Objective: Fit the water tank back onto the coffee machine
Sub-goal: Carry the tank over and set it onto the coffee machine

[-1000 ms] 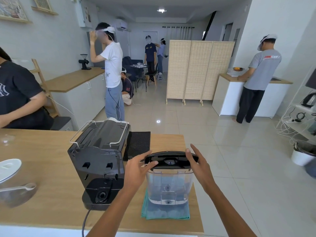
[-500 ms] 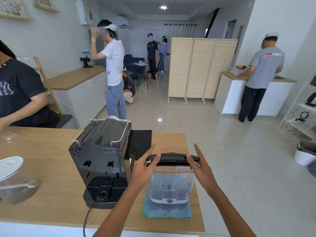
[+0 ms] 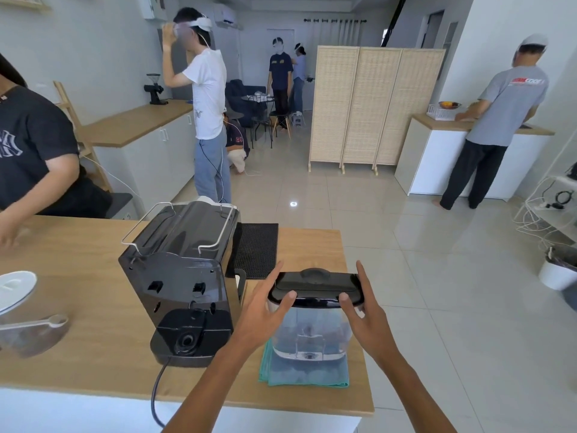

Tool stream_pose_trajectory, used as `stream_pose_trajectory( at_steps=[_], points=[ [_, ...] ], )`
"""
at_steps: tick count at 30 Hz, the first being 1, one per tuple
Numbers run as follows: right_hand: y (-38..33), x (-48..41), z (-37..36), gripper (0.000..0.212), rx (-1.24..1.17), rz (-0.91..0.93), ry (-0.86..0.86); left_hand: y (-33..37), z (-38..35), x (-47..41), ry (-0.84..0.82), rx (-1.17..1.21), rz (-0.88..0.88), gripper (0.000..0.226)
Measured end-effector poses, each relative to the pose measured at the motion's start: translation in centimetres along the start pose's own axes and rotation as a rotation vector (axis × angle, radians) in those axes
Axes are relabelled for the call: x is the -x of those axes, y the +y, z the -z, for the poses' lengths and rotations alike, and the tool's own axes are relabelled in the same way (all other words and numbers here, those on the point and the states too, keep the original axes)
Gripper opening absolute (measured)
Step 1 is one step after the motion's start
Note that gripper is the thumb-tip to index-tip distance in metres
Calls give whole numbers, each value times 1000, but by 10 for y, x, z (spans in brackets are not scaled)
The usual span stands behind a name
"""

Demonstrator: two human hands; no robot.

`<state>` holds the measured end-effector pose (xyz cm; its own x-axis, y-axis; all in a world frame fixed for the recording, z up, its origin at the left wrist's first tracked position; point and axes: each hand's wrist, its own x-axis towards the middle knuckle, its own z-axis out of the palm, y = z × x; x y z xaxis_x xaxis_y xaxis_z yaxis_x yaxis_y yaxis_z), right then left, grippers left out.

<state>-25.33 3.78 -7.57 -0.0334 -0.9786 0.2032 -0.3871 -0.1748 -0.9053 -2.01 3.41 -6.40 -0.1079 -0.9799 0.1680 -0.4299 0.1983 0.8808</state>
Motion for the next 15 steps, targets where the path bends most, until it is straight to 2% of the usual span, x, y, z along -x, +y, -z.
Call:
stream_pose_trajectory(
  at_steps=[4, 9, 15],
  points=[
    [5, 2, 3, 82, 28, 35, -43, -1, 3, 1, -50, -59, -1, 82],
    [12, -2, 19, 102, 129, 80, -190, -7, 8, 1, -106, -111, -15, 105],
    [13, -1, 16, 106, 68, 78, -142, -11, 6, 1, -71, -76, -47, 102]
  ],
)
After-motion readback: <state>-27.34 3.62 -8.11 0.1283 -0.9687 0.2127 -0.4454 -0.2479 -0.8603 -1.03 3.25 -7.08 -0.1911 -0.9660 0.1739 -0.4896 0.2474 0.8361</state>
